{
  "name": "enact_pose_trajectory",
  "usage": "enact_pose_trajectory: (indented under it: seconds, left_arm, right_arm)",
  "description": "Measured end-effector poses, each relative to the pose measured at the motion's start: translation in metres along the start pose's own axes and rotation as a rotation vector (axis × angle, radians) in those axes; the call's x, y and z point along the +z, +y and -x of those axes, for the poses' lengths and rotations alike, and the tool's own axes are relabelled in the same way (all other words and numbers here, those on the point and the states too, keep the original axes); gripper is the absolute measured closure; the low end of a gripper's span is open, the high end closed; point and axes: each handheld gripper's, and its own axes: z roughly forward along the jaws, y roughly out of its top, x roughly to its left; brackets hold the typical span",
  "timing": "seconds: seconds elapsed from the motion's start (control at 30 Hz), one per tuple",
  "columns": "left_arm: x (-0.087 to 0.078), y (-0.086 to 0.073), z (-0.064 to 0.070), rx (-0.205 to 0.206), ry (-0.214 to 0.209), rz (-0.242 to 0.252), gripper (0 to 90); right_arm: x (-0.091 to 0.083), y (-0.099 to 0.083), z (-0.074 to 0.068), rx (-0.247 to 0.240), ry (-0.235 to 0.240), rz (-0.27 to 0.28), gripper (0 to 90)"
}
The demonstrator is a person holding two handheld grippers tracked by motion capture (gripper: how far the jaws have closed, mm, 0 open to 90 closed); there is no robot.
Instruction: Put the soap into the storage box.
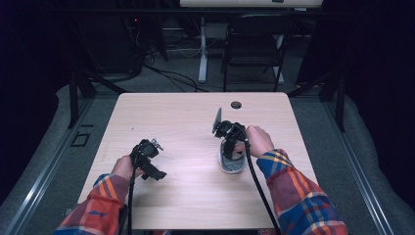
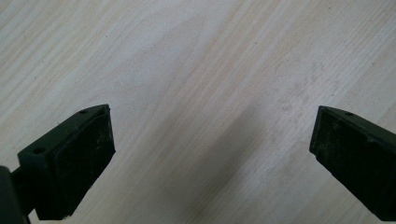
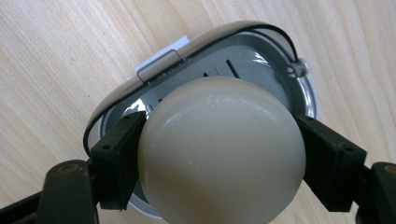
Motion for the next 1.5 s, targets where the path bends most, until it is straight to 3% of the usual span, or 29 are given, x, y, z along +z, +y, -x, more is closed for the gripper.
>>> enact_pose_trajectory:
  seconds: [0.93,1.5]
  left_arm:
    - [0.001,0.000,0.000,0.001,0.001,-0.008,0.0]
    - [0.001,0.000,0.000,0.001,0.000,-0.010,0.0]
  right_arm:
    - [0.020,-0.007,0.005,0.000,0.034,0.013,22.4]
    - [0.014,-0.015,0.010,0.013,0.047,0.043,19.2]
